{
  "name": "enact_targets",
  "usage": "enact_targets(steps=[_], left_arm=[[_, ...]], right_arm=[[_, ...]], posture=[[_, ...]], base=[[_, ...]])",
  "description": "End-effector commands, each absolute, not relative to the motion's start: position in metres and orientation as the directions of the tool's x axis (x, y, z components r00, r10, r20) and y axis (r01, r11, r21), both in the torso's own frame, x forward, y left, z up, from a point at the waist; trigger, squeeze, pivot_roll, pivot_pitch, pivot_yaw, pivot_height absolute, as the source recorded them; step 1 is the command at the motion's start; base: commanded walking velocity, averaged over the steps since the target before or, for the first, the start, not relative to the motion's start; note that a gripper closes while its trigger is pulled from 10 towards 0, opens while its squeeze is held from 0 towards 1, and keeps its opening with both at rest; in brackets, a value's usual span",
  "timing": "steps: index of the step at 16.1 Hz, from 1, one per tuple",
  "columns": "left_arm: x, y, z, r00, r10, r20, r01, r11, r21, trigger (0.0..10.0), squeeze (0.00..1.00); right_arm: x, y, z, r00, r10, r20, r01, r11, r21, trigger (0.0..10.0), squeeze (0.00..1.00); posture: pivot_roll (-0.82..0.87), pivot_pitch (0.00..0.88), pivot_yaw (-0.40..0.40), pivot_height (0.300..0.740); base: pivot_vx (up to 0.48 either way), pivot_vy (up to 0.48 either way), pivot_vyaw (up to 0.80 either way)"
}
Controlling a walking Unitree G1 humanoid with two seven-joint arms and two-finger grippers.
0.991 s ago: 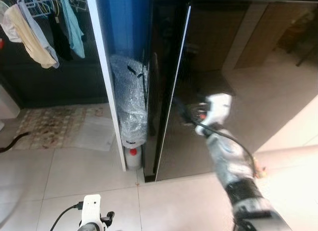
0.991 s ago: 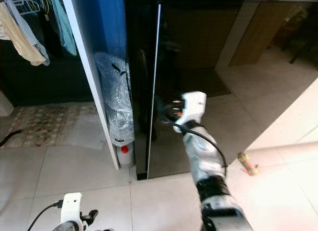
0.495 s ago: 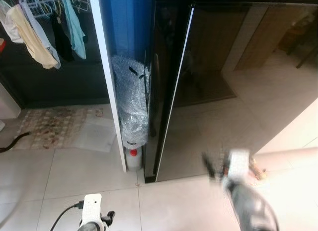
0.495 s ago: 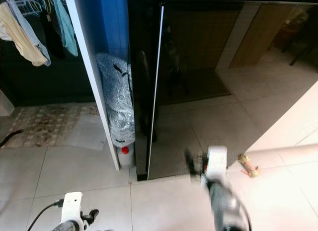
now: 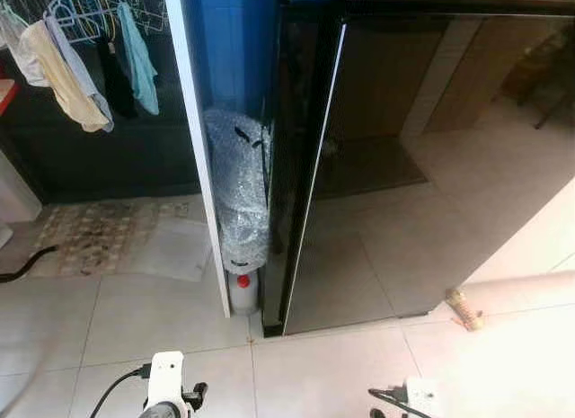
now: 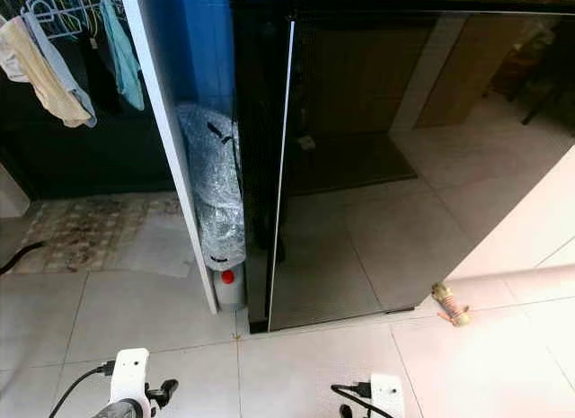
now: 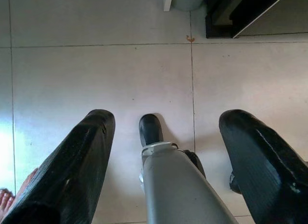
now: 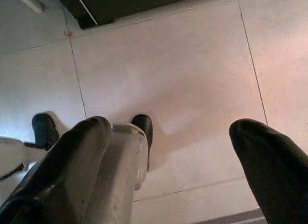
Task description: Restocking fridge
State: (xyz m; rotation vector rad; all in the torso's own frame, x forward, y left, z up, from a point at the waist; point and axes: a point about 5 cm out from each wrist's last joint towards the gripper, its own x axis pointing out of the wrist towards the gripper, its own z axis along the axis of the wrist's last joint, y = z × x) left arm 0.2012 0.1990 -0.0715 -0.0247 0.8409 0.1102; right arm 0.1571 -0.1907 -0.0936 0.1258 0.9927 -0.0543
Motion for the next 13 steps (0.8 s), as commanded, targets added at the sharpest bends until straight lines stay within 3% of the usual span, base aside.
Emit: enact_targets(steps=[1,5,9,13], left_arm=[[0.193,0.201,-0.076,0.627,0.086,-0.774,-0.093,0.995,0.035,10.0,0.0],[0.193,0.202,-0.076,0.62,0.098,-0.778,-0.085,0.995,0.057,10.0,0.0],[0.193,0.202,-0.076,0.619,0.097,-0.779,-0.084,0.995,0.057,10.0,0.0],[0.194,0.204,-0.076,0.616,0.098,-0.782,-0.073,0.995,0.067,10.0,0.0]], right_arm=[[0.162,-0.188,-0.092,0.567,0.019,-0.824,0.114,0.988,0.101,10.0,0.0],[0.163,-0.19,-0.091,0.567,0.008,-0.824,0.134,0.986,0.102,10.0,0.0],[0.151,-0.2,-0.095,0.543,-0.006,-0.839,0.147,0.985,0.088,10.0,0.0],[0.15,-0.196,-0.096,0.536,0.003,-0.844,0.151,0.983,0.099,10.0,0.0]], posture=[[-0.1,0.069,-0.059,0.722],[-0.1,0.081,-0.058,0.722],[-0.1,0.084,-0.056,0.722],[-0.1,0.085,-0.05,0.722]], base=[[0.0,0.0,0.0],[0.0,-0.12,0.0],[0.0,-0.48,0.0],[0.0,0.0,0.0]])
